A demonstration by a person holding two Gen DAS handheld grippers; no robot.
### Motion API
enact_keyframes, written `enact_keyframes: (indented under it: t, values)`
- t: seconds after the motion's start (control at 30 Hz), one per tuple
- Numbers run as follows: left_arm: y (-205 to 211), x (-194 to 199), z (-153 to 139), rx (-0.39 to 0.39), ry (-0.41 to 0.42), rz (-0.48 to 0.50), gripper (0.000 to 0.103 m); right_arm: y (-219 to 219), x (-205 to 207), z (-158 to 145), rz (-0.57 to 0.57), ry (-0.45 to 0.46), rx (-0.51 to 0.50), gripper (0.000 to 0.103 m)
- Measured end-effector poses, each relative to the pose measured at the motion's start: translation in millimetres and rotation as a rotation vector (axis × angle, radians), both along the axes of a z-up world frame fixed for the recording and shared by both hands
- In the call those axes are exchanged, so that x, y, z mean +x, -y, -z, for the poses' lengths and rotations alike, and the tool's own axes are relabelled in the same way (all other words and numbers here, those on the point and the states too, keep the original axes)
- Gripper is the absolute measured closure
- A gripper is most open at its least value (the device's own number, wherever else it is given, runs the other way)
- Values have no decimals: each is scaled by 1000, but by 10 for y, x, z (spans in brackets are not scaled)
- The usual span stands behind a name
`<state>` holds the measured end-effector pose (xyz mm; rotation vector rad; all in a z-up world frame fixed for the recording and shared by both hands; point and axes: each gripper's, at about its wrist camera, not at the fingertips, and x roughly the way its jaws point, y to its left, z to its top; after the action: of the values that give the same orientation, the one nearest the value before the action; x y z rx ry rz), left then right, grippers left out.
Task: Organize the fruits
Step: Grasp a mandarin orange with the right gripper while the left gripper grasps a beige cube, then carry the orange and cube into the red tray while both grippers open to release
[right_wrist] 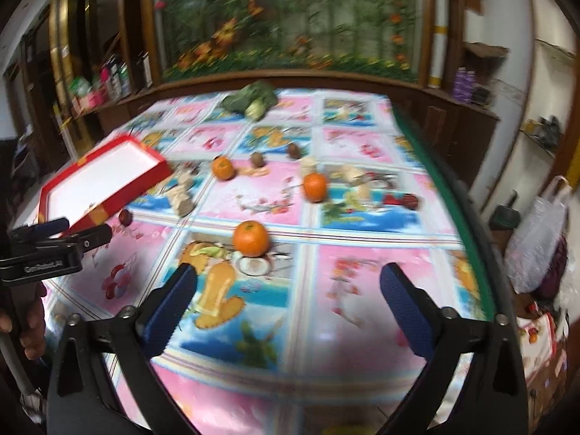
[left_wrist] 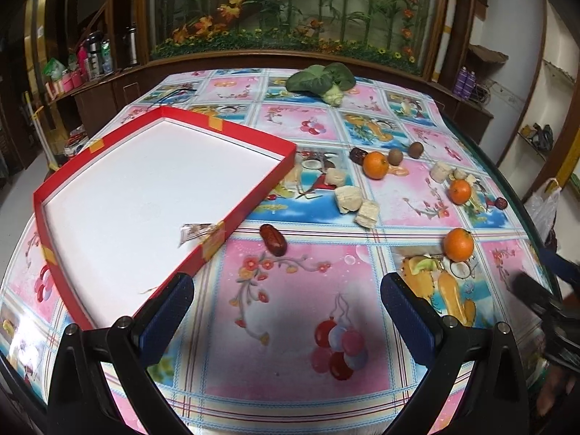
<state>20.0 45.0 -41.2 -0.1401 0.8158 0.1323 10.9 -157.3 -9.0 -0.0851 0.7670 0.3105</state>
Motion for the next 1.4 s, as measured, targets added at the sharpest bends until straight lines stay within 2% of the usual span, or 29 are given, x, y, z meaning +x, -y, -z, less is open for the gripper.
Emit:
enact_keyframes:
  t: [0.03,0.07,0.1,0.17,0.3,0.33,0.5,0.6,0.67,0.7,0.73,0.77,0.8,0.87,1.03,1.17,1.4]
  values:
    - [13,6,3,5,0,11,1,-55,71,57,-16,-18,-7,20]
    - [22,8,1,11,0,20,1,-106,151,111,-28,-38,-13,26]
    - [26,11,1,16,2,27,1,-156,239,168,-39,-60,-16,28]
    - [9,18,7,21,5,30,1,-239,408,280,-60,-115,-5,39]
    - [-21,114,55,-3,-12,33,3,-402,553,372,-101,-133,-27,53]
    - [-1,153,67,-5,-17,42,6,-425,588,397,-102,-139,-31,67]
    - [245,372,103,7,-33,121,16,-345,628,406,-77,-137,-6,68]
    - [375,540,159,-17,-54,166,30,-113,603,410,-23,-133,17,68]
    - [446,664,230,-33,-80,186,46,15,590,415,-2,-138,39,68]
    - [462,722,268,-42,-98,188,51,56,582,417,1,-140,47,68]
    - [479,746,264,-28,-80,176,55,96,572,423,4,-142,59,68]
    - [480,767,264,-34,-77,179,66,128,564,429,6,-141,70,68]
    - [480,795,264,-43,-82,177,68,153,561,433,6,-141,83,68]
    - [466,823,262,-55,-77,163,85,178,570,439,8,-140,105,68]
    - [511,831,263,-16,-60,156,86,209,579,452,0,-139,138,68]
    - [502,812,239,-17,-56,161,86,205,565,448,-9,-135,141,68]
    - [304,483,29,-9,14,112,86,151,469,382,-28,-123,134,68]
